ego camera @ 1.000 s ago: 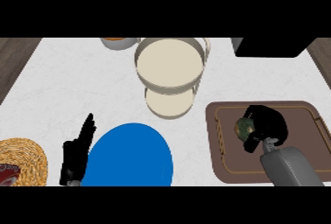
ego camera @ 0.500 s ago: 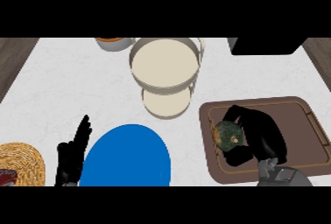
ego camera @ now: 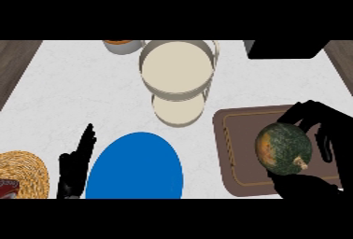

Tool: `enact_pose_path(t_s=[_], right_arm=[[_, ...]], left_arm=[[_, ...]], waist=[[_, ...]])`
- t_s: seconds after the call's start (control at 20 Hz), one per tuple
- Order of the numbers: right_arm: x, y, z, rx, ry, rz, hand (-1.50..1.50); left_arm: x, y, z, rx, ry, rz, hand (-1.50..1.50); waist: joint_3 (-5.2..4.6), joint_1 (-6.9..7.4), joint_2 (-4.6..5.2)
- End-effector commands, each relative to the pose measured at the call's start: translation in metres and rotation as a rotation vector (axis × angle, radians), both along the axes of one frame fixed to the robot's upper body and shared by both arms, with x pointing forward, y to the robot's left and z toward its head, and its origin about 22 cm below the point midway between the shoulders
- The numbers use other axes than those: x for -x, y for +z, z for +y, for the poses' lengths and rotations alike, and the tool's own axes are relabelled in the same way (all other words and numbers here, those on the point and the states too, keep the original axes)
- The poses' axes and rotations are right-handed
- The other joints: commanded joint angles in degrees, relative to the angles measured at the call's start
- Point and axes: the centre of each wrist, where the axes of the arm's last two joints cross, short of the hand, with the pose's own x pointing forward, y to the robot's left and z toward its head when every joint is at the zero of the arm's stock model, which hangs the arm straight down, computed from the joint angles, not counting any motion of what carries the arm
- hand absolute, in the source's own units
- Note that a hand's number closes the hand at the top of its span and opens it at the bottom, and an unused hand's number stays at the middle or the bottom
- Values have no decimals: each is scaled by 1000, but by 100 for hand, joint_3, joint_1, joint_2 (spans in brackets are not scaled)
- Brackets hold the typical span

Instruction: Pick the squash from the tray and place it in the tiered basket

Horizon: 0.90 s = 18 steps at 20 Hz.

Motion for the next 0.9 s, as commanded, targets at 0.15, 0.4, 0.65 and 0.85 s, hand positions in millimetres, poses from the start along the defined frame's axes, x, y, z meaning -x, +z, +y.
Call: enact_pose_path(t_s=[0.15,0.4,0.65,0.85], right_arm=[[2,62,14,6,-27,-93,150],[-20,88,40,-12,-34,-85,150],[-57,86,53,-23,-66,-64,150],[-89,101,62,-33,-50,-45,150]], left_arm=[[-9,15,10,-19,-13,3,0],[-11,0,5,-3,-23,4,0],[-6,-5,-4,12,-15,-2,0],[-8,6,-13,-13,-29,1,0]], waist=[[3,98,27],[-2,103,27],[2,109,37],[5,126,38]])
